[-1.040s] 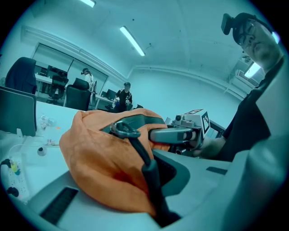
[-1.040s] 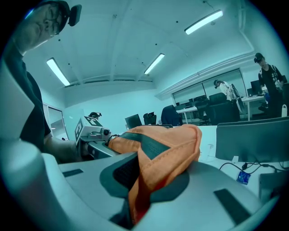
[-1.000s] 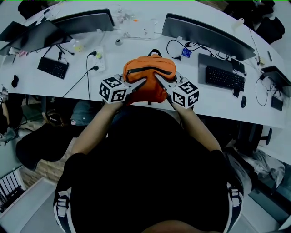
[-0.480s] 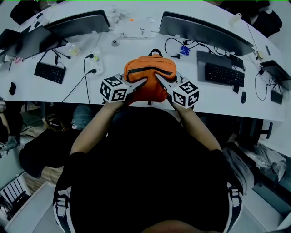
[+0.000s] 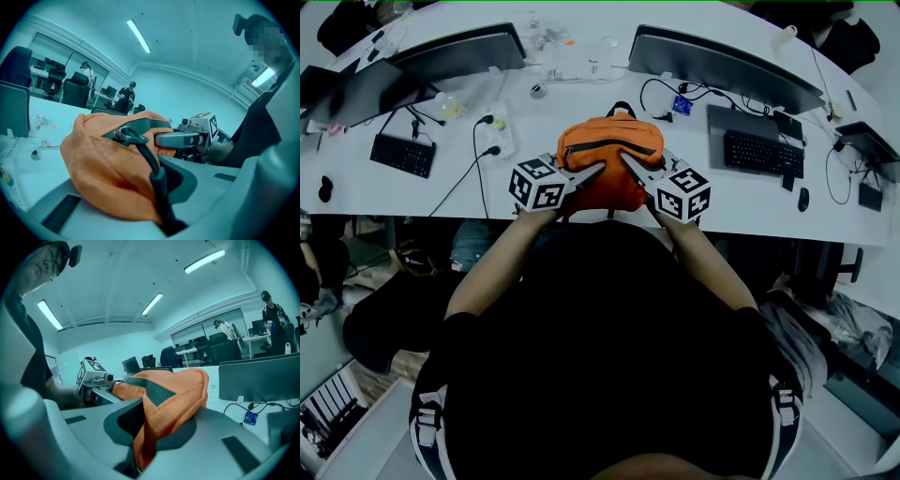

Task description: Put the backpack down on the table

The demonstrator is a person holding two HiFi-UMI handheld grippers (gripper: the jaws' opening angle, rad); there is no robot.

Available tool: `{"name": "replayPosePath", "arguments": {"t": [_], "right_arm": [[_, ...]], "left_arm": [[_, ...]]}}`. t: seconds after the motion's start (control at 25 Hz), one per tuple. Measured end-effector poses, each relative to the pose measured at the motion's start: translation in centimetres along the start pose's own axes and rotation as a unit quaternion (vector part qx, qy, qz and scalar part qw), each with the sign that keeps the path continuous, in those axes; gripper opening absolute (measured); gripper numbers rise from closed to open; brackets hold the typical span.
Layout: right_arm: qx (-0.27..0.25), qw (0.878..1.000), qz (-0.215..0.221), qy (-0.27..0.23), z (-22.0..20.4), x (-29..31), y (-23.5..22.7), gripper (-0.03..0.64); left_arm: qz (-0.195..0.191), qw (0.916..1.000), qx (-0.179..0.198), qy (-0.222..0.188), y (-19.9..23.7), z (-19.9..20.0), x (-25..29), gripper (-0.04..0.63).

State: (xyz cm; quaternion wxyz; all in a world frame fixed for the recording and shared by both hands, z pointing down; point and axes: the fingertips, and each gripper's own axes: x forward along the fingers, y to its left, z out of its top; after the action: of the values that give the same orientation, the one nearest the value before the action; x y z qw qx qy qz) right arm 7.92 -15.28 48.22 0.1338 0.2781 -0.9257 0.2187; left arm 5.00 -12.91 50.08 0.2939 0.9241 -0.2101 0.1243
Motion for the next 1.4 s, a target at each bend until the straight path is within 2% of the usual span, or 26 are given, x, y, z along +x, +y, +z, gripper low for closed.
{"name": "replayPosePath", "arguments": {"t": [0.76, 1.4], "right_arm": [[0.022, 1.0, -0.009, 0.008, -0.6, 2.2, -1.0, 0.06], [0.061, 0.997, -0.021, 0.044, -4.2, 4.5, -3.4, 0.06]], "left_arm": [[-0.012, 0.9997, -0.009, 0.019, 2.2, -0.6, 0.0, 0.049], [-0.019, 0.9974, -0.041, 0.057, 5.4, -3.8, 1.9, 0.049]]}}
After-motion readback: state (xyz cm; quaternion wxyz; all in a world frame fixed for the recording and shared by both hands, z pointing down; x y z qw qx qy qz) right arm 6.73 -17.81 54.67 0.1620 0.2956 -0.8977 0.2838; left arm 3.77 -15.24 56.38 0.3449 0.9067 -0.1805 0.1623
